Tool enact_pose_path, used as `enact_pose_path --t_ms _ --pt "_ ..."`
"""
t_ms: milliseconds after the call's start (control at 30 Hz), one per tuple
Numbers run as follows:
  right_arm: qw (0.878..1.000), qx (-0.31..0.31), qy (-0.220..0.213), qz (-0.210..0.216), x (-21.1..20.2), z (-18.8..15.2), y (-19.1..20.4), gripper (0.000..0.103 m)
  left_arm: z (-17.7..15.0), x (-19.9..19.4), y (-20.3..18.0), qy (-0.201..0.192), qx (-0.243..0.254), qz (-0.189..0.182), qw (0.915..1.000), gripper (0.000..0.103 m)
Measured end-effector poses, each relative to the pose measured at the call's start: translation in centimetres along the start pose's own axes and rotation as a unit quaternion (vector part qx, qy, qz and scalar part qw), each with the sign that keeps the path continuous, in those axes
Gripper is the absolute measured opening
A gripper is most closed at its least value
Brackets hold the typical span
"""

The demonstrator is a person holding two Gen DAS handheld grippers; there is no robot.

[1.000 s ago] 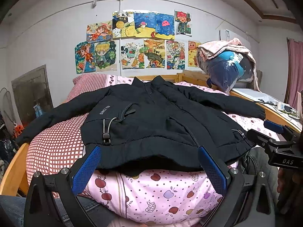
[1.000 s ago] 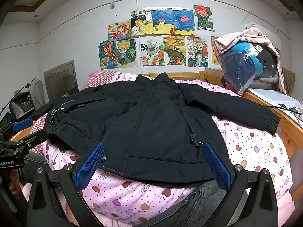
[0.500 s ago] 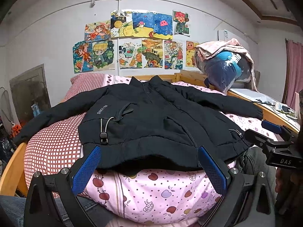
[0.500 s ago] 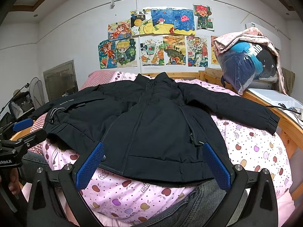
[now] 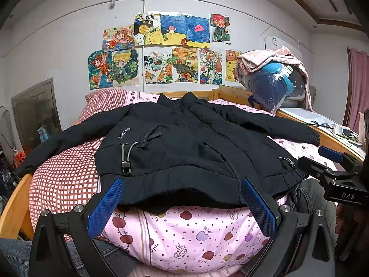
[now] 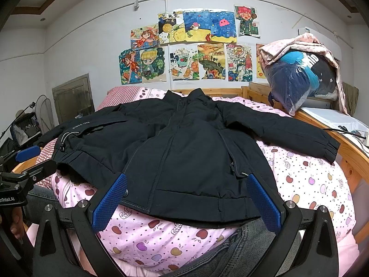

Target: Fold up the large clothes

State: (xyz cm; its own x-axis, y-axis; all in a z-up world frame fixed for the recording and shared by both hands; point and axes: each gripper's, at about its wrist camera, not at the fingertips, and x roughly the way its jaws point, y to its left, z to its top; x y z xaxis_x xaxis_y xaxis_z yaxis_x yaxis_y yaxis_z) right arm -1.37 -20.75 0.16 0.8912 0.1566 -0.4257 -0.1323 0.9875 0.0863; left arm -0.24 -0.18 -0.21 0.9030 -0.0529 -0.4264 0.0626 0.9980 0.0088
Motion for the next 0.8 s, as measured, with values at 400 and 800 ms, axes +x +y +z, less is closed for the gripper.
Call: enact_pose_path --t_ms 400,800 --pt "1.0 0.0 0.0 0.0 -0.09 0.08 0.14 0.102 -0.03 0.02 -0.1 0.0 0.0 0.001 1.0 0.103" --pt "1.0 0.001 0.0 0.0 -0.12 0.18 0.37 0.102 -0.04 0.03 0.01 0.0 0.0 0.0 1.0 0.103"
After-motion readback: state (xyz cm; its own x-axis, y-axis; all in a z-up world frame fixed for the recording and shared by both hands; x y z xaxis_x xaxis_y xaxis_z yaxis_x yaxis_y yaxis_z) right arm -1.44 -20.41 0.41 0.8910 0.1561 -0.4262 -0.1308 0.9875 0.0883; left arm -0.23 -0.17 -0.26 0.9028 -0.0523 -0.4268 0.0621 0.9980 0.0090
